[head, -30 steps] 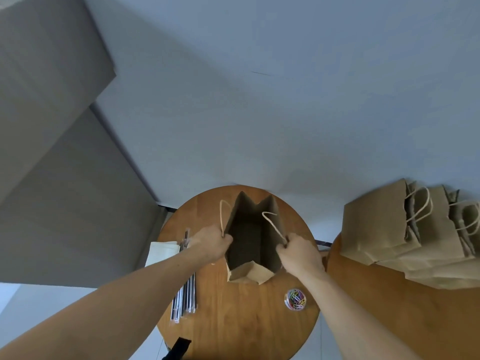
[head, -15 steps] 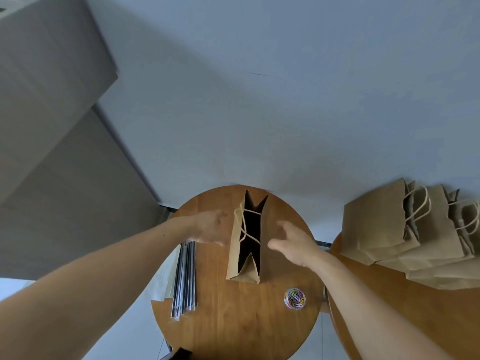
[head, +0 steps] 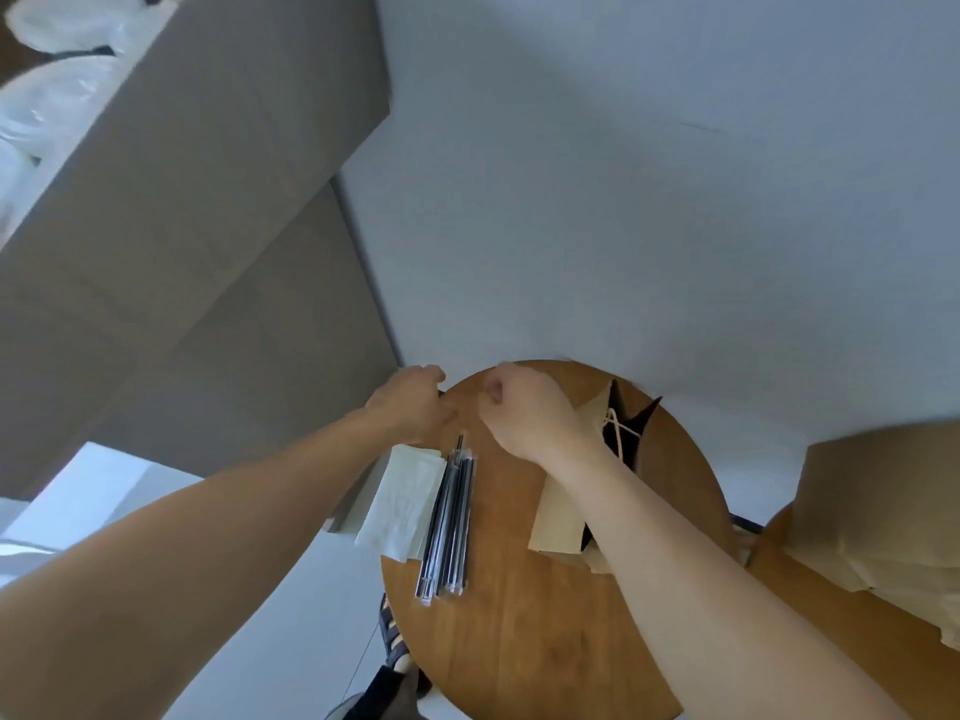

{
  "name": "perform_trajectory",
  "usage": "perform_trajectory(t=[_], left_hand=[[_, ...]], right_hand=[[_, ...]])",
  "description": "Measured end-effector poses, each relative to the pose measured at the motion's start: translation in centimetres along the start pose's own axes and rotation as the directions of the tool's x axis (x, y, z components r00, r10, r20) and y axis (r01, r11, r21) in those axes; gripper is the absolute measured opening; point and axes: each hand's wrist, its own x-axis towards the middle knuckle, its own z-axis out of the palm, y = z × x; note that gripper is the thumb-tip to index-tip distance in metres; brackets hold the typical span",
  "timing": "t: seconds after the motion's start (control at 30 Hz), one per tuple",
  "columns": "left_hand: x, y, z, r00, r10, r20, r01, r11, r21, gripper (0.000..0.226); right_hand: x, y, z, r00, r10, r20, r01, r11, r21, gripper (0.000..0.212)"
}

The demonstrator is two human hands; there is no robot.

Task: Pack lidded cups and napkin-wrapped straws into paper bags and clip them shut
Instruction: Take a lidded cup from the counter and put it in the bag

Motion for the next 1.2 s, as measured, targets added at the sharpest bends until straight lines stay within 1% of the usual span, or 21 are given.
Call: perform_trajectory(t=[0.03,0.13,0.2,0.27,0.37,0.5,0.57,0.63,0.7,0.77,0.83,0.93,1.0,1.1,1.2], left_hand=[[-0.3,-0.8,-0.2,1.0,-0.01,0.011,0.01,1.0,-0.003,0.047],[-1.0,-2.2,-1.5,0.999,0.006,0.046,-0.006,1.0,-0.009,0.052],[-1.1,-2.0,-3.6,0.999,0.038,0.027,-0.038,0.999,0.014,0.055],[-1.0,-0.7,-6.8,0.995,0.094,-0.023,-0.093,0.995,0.021,0.058],[-1.9,2.4,-13.3,0.964,0.205,-0.168,-0.196,0.978,0.07,0.059],[-4.8,5.4,-22.9,0.871,0.307,-0.385,-0.255,0.95,0.179,0.055],[-6.6,5.3,-27.0,0.828,0.308,-0.469,-0.241,0.95,0.197,0.054],[-8.5,4.0,-30.5,0.793,0.279,-0.541,-0.201,0.959,0.2,0.052],[-10.2,1.7,-33.2,0.778,0.237,-0.582,-0.156,0.97,0.186,0.05],[-11.7,-1.4,-35.3,0.778,0.174,-0.604,-0.102,0.983,0.152,0.05],[-12.7,-4.7,-36.5,0.786,0.095,-0.611,-0.027,0.992,0.12,0.052],[-13.2,-9.4,-37.4,0.791,-0.011,-0.612,0.084,0.992,0.091,0.053],[-13.3,-12.1,-37.6,0.79,-0.054,-0.611,0.122,0.99,0.071,0.05],[-13.1,-15.5,-37.9,0.794,-0.091,-0.601,0.148,0.988,0.046,0.051],[-12.7,-18.4,-38.1,0.796,-0.127,-0.592,0.165,0.986,0.01,0.053]], right_hand=[[0.3,-0.2,1.2,0.999,0.023,0.024,-0.023,1.0,-0.012,0.02],[0.7,-0.6,3.0,0.996,0.054,0.065,-0.051,0.998,-0.04,0.023],[1.3,-1.3,2.1,0.996,0.063,0.061,-0.058,0.995,-0.081,0.032],[2.3,-2.4,-0.3,0.998,0.056,0.032,-0.052,0.99,-0.131,0.036],[3.9,-4.9,-6.1,0.995,0.009,-0.1,-0.028,0.981,-0.193,0.04],[5.2,-10.4,-14.2,0.943,-0.137,-0.302,0.059,0.966,-0.253,0.037],[5.5,-13.8,-17.0,0.909,-0.215,-0.356,0.122,0.956,-0.265,0.036],[5.6,-17.3,-18.7,0.879,-0.292,-0.377,0.192,0.94,-0.281,0.034],[5.9,-20.8,-19.5,0.85,-0.359,-0.384,0.256,0.921,-0.293,0.033],[6.5,-24.4,-19.4,0.826,-0.424,-0.372,0.324,0.897,-0.301,0.032],[7.5,-27.9,-18.4,0.81,-0.485,-0.33,0.39,0.866,-0.314,0.033],[9.8,-32.7,-15.9,0.805,-0.543,-0.24,0.448,0.821,-0.355,0.037],[11.8,-35.4,-14.0,0.809,-0.567,-0.155,0.473,0.784,-0.403,0.042],[15.0,-38.6,-11.3,0.841,-0.539,-0.037,0.475,0.77,-0.425,0.057],[17.6,-41.1,-9.0,0.879,-0.472,0.067,0.446,0.765,-0.464,0.082]])
